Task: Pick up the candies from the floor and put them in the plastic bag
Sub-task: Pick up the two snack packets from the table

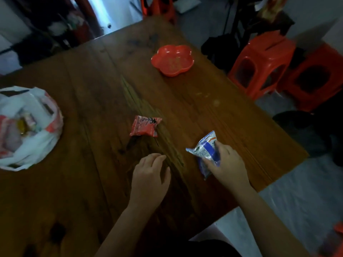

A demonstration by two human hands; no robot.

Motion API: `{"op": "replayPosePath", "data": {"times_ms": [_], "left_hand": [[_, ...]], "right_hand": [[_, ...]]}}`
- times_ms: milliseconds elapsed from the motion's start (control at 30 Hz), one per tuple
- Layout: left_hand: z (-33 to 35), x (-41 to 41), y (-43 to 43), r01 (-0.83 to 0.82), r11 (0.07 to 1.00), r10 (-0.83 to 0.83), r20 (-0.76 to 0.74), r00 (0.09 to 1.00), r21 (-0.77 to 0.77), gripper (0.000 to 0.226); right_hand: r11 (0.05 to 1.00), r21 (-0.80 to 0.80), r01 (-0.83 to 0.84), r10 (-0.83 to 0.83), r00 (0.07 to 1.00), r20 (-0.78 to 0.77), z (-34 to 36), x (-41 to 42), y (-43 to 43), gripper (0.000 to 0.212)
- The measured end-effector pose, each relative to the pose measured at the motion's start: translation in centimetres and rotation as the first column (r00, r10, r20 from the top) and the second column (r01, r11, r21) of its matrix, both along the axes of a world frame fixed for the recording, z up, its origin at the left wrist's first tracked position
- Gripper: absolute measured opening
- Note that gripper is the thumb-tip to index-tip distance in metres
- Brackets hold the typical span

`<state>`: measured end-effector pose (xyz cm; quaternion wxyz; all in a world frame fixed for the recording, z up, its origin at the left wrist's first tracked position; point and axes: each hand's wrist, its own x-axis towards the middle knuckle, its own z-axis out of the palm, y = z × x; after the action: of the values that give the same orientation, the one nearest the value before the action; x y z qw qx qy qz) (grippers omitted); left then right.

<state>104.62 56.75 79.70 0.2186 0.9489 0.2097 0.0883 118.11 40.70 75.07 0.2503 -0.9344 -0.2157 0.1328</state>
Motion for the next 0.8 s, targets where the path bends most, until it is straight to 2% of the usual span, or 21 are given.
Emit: {"op": "replayPosePath", "data": {"times_ms": [200, 567, 700, 800], "left_hand": [[-0.8, -0.3, 0.5, -0.067, 0.998, 0.067, 0.01, 0.998, -0.013, 0.03], [-2.9, 1.0, 4.0, -0.151, 0.986, 0.154, 0.041, 0.987, -0.069, 0.031], [-3.8, 3.4, 6.5, -0.215, 0.974, 0.218, 0.043, 0.975, -0.065, 0.041], [-4.5, 5.2, 8.9, -0.193, 0.98, 0.195, 0.025, 0.981, -0.043, 0.053]], "right_hand": [[0.984, -0.06, -0.167, 0.169, 0.985, 0.02, -0.4, 0.4, 1.6, 0.084], [0.995, -0.032, -0.099, 0.1, 0.994, 0.051, 0.7, 2.8, 2.7, 0.08], [0.995, 0.005, -0.101, 0.1, 0.99, 0.104, 2.3, 5.6, 4.9, 0.079], [0.993, 0.02, -0.114, 0.11, 0.987, 0.12, 3.2, 7.5, 6.8, 0.078]]}}
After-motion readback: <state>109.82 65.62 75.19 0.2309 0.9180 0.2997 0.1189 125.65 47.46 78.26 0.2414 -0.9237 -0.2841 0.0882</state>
